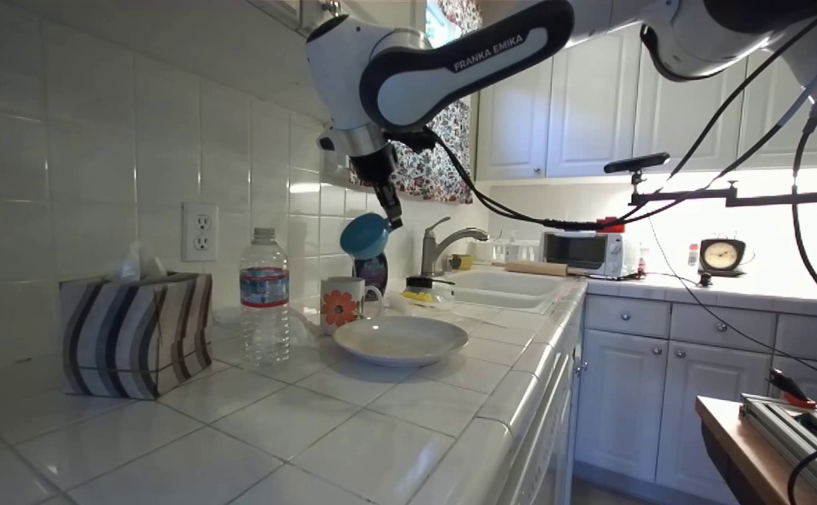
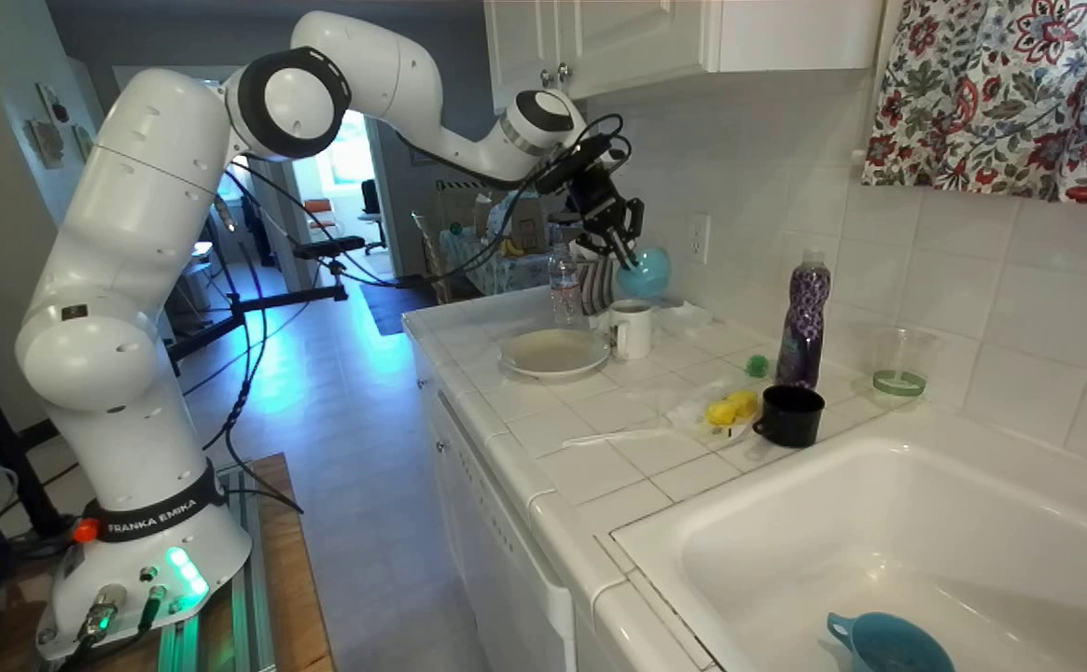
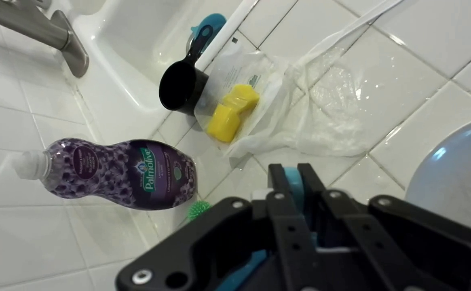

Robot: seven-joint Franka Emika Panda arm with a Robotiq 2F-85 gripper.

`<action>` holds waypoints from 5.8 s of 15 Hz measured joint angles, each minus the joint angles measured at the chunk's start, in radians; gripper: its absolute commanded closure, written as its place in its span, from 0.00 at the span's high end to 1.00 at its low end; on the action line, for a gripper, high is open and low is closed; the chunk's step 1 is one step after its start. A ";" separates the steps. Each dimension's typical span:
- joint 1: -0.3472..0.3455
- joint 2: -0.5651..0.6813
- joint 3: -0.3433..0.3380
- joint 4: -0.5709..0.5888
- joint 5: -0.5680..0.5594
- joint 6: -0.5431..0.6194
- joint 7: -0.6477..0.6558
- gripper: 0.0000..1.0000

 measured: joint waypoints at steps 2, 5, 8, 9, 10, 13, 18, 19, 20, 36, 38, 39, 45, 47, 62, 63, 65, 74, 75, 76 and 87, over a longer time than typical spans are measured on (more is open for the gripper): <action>0.002 0.010 0.003 0.015 -0.005 0.000 -0.007 0.03; 0.006 0.027 0.006 0.038 -0.010 -0.001 -0.015 0.03; 0.012 0.042 0.006 0.058 -0.021 -0.010 -0.028 0.03; 0.013 0.046 0.006 0.065 -0.025 -0.014 -0.033 0.03; 0.014 0.049 0.006 0.069 -0.031 -0.018 -0.037 0.03; 0.018 0.055 0.006 0.079 -0.043 -0.039 -0.047 0.03; 0.026 0.061 0.006 0.088 -0.047 -0.054 -0.053 0.03; 0.027 0.061 0.006 0.088 -0.047 -0.055 -0.053 0.03; 0.028 0.062 0.006 0.088 -0.047 -0.057 -0.054 0.03; 0.041 0.070 0.008 0.091 -0.108 -0.137 -0.084 0.03; 0.041 0.073 0.010 0.092 -0.121 -0.137 -0.084 0.03; 0.041 0.075 0.010 0.092 -0.125 -0.137 -0.084 0.03; 0.049 0.095 0.011 0.114 -0.158 -0.151 -0.090 0.03; 0.052 0.101 0.011 0.124 -0.165 -0.158 -0.094 0.03; 0.074 0.167 0.011 0.225 -0.201 -0.237 -0.169 0.03; 0.077 0.174 0.011 0.233 -0.204 -0.245 -0.176 0.03; 0.081 0.186 0.011 0.251 -0.212 -0.259 -0.191 0.03; 0.094 0.246 0.008 0.337 -0.243 -0.292 -0.251 0.03; 0.096 0.252 0.006 0.346 -0.244 -0.293 -0.256 0.03; 0.097 0.259 0.005 0.355 -0.244 -0.295 -0.262 0.03; 0.110 0.324 -0.023 0.442 -0.247 -0.313 -0.346 0.03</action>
